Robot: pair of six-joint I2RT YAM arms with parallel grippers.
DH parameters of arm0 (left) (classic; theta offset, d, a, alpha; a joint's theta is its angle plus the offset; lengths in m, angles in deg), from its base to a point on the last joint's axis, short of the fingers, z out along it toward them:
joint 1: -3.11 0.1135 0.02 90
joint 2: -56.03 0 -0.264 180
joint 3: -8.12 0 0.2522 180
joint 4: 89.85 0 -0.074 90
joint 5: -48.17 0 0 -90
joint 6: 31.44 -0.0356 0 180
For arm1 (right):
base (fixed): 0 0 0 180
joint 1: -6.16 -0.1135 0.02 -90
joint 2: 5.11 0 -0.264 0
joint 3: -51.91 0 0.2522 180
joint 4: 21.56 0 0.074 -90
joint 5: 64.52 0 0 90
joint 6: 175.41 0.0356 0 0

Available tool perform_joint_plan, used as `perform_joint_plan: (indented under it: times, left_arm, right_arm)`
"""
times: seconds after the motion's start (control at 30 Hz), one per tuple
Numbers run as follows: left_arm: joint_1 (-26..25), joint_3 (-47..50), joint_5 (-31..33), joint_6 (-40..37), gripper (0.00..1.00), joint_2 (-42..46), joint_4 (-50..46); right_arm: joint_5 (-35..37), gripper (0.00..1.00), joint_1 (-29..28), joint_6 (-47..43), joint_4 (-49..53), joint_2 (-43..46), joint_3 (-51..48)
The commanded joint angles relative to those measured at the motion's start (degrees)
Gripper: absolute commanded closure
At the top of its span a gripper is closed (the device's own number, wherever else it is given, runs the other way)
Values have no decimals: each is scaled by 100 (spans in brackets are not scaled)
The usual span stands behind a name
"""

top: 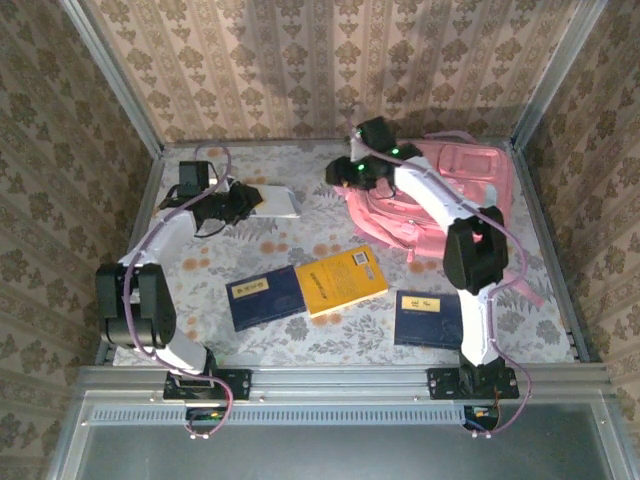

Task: Pack the student bag

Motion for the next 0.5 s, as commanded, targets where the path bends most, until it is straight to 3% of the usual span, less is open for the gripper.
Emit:
perform_joint_plan:
  times: [0.0,0.2,0.47]
  left_arm:
    - [-176,11,-261,-307,100,328,-3]
    - [-210,75,-213,-795,100,661,-135]
    - [-209,171,-432,-858,100,683,76]
  right_arm:
    - [1157,44,338,23,276,165,-109]
    - [1840,46,823,342,373,117,-16]
    - [1295,47,1066,331,672,-524,623]
